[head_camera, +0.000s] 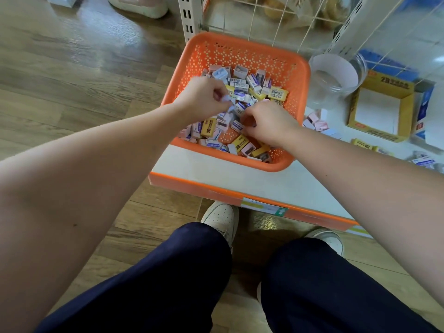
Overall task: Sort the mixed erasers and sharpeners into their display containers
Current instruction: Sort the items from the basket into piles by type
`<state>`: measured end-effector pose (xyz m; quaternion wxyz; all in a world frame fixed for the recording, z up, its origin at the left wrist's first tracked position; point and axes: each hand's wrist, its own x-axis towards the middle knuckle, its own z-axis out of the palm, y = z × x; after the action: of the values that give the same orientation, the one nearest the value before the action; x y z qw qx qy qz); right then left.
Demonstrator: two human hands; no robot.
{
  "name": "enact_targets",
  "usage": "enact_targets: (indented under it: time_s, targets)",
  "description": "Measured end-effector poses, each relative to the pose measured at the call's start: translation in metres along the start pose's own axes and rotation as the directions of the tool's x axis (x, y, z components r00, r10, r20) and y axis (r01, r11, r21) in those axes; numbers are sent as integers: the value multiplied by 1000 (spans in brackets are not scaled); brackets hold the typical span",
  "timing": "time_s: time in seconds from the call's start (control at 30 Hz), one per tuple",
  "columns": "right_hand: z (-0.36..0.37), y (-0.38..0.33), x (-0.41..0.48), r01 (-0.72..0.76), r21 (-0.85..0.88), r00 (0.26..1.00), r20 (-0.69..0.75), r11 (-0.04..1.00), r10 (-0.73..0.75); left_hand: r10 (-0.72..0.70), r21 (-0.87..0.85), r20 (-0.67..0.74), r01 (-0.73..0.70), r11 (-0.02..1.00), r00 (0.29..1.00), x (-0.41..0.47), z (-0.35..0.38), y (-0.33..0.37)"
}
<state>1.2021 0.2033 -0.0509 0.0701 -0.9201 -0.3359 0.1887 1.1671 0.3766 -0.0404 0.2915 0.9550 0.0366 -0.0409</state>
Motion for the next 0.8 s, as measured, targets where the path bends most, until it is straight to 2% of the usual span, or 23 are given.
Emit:
enact_targets:
  time_s: [0.1,0.2,0.27,0.33,0.47,0.57,0.7,0.8]
  targets:
    - [-3,-4,-3,100,118,994,33,988,-105,-122,-132,-111,107,985,986,2,-7,-8]
    - [-5,-10,-10,151,268,955,211,952,-211,-131,-137,-95,117,984,987,1,-5,-11]
    - [-1,-12,-12,160,268,921,306,950,-242,-118,-138,-88,105,985,989,2,-1,-7]
    - [2,-13,-11,187,228,912,321,956,-255,-100,-144,-88,87,986,991,3,2,-1]
    - [5,-12,-12,204,181,931,269,962,-248,-69,-156,-75,56,986,995,6,10,15]
    - [-1,-10,-13,163,231,955,206,959,-212,-56,-164,-82,42,986,995,8,18,25]
    - [-29,4,-15,91,273,996,-3,958,-94,-104,-220,-169,66,973,980,16,18,45]
    - [-46,29,-27,44,443,987,-156,895,28,-151,-276,-199,92,957,968,21,19,59]
